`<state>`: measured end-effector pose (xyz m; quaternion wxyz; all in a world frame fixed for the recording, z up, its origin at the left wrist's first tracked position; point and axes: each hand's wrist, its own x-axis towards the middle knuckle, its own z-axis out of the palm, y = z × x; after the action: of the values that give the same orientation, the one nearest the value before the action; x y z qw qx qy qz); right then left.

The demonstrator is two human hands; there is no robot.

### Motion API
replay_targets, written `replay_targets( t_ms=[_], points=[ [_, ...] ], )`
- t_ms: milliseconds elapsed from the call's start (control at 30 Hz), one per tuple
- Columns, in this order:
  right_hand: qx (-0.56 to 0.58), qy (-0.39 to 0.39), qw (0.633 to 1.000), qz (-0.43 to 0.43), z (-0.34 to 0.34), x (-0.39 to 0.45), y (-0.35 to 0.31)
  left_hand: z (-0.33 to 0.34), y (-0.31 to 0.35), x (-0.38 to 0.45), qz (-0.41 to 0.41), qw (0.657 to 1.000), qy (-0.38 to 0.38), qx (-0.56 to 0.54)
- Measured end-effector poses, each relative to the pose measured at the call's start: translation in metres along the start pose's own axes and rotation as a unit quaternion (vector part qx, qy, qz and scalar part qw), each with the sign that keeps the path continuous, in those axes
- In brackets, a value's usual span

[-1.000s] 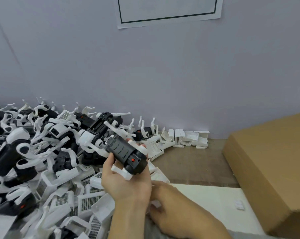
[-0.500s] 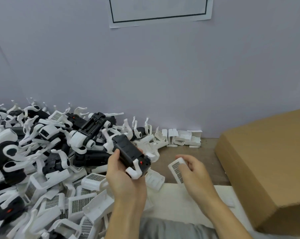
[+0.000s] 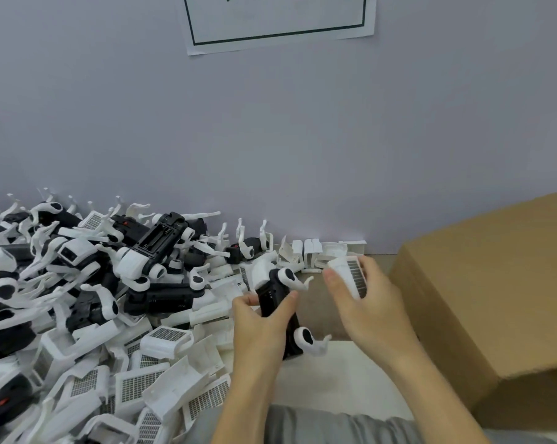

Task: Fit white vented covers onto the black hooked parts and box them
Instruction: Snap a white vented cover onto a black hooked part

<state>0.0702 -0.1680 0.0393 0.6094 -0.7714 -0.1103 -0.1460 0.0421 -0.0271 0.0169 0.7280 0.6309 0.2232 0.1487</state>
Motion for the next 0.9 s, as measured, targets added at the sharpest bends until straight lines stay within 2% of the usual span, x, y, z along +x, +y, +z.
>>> replay_targets(
  t_ms=[167,300,400,500,533,667,767,900],
  points=[
    [-0.031,-0.074,0.997,0.002,0.010,-0.003,0.006,0.005,-0.002,-0.002,0.021,0.999,-0.040,-0.004],
    [-0.051,-0.071,0.996,0.011,0.011,-0.003,0.013,0.005,-0.005,-0.001,0.047,0.998,-0.052,-0.005],
    [0.018,-0.059,0.997,0.051,0.011,-0.001,0.015,0.005,-0.005,0.000,0.035,0.998,-0.044,-0.020],
    [0.169,-0.075,0.974,0.131,0.008,-0.002,0.012,0.003,-0.008,0.003,0.036,0.997,-0.058,-0.034],
    [0.180,-0.077,0.972,0.132,0.007,-0.002,0.012,0.003,-0.009,0.003,0.036,0.997,-0.061,-0.039],
    [0.080,-0.065,0.989,0.103,0.009,-0.004,0.009,0.004,-0.010,0.005,0.021,0.996,-0.061,-0.060],
    [0.047,-0.045,0.995,0.079,0.013,-0.005,0.006,0.007,-0.010,0.004,0.015,0.996,-0.050,-0.071],
    [-0.035,-0.062,0.997,0.034,0.012,-0.005,0.000,0.011,-0.011,0.002,0.004,0.995,-0.046,-0.085]
  ],
)
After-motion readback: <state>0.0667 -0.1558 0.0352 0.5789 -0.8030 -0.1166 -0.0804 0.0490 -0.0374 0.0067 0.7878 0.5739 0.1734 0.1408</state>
